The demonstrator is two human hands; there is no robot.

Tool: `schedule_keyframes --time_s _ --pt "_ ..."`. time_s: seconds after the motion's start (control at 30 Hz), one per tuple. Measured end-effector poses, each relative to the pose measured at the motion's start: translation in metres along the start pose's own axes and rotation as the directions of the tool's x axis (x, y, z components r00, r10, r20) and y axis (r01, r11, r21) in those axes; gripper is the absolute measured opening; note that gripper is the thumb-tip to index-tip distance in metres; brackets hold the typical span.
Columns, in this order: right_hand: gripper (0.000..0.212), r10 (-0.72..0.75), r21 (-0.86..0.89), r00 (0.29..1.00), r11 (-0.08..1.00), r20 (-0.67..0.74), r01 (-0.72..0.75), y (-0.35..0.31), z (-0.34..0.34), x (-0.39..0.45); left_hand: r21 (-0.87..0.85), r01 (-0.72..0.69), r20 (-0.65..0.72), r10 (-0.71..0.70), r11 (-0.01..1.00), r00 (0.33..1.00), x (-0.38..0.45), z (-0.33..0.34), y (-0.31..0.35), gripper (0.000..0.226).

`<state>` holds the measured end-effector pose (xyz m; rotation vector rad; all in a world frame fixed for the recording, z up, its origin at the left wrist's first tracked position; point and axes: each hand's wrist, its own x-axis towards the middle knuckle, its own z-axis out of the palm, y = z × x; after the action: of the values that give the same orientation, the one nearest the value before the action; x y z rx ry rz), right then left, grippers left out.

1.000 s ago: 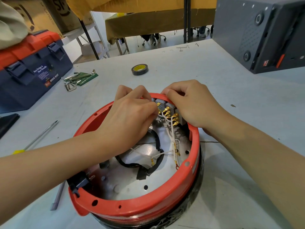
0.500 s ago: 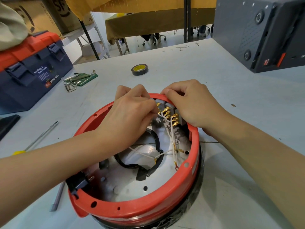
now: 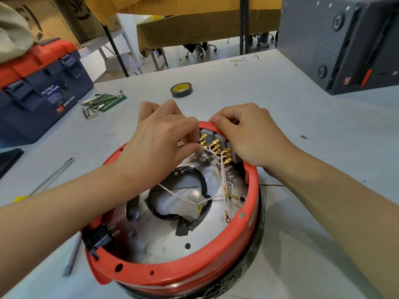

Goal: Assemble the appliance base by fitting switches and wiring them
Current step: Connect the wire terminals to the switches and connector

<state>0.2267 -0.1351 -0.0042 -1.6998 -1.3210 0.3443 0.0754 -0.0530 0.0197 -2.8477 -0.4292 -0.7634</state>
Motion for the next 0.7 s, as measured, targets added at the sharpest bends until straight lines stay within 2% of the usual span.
schedule_keyframes --time_s 0.37,0.7 --pt "0.027 0.002 0.026 1.0 1.0 -0.024 -0.001 -0.0004 0.0011 -0.0004 -0.075 0.08 -0.003 -0.081 0.994 0.997 -0.0017 0.005 0.0024 0.021" --pt "0.026 0.004 0.009 1.0 1.0 -0.028 -0.004 -0.0014 0.0006 -0.0003 -0.074 0.063 0.025 -0.061 0.995 0.998 0.0026 0.0028 -0.0011 0.025"
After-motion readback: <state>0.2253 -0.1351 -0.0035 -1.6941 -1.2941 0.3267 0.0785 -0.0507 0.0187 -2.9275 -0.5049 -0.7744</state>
